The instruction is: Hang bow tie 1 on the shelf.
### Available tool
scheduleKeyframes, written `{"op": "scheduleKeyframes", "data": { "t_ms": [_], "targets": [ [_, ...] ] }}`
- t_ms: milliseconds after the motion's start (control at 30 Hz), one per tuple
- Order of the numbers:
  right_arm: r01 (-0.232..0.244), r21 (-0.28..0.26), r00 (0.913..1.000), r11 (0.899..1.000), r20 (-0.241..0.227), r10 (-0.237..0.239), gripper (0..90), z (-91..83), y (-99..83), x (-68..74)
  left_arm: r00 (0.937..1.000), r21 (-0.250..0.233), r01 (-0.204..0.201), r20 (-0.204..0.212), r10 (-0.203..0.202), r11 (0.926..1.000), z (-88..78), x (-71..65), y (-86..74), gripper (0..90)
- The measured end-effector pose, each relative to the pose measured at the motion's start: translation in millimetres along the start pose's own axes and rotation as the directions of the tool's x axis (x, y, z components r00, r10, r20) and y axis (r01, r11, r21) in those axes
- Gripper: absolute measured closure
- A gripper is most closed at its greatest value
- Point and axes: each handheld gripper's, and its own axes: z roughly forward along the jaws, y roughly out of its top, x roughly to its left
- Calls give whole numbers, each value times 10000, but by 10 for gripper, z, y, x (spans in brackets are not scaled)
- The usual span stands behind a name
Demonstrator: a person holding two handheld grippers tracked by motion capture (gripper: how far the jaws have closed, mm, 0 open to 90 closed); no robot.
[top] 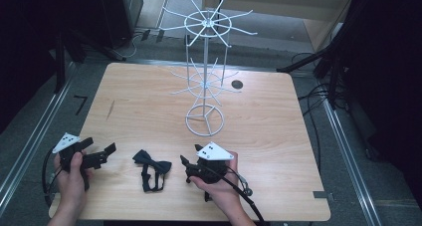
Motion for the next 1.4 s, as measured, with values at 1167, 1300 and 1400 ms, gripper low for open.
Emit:
{"op": "scheduleKeyframes", "data": {
  "t_ms": [1167, 1300, 1400],
  "targets": [
    [1142, 2086, 9883, 9713, -1237, -896, 458, 704, -32, 552, 10000, 24, 1, 19, -1, 10000, 3, 0, 1, 0],
    [1266, 2321, 9863, 9644, -1331, -974, 499, 732, -59, 555, 10000, 23, -3, 30, 3, 10000, 3, 0, 1, 0],
    [1523, 2462, 9836, 9572, -1326, -1224, 551, 756, -86, 576, 10000, 28, 23, 29, -23, 10000, 5, 2, 1, 0]
  ]
}}
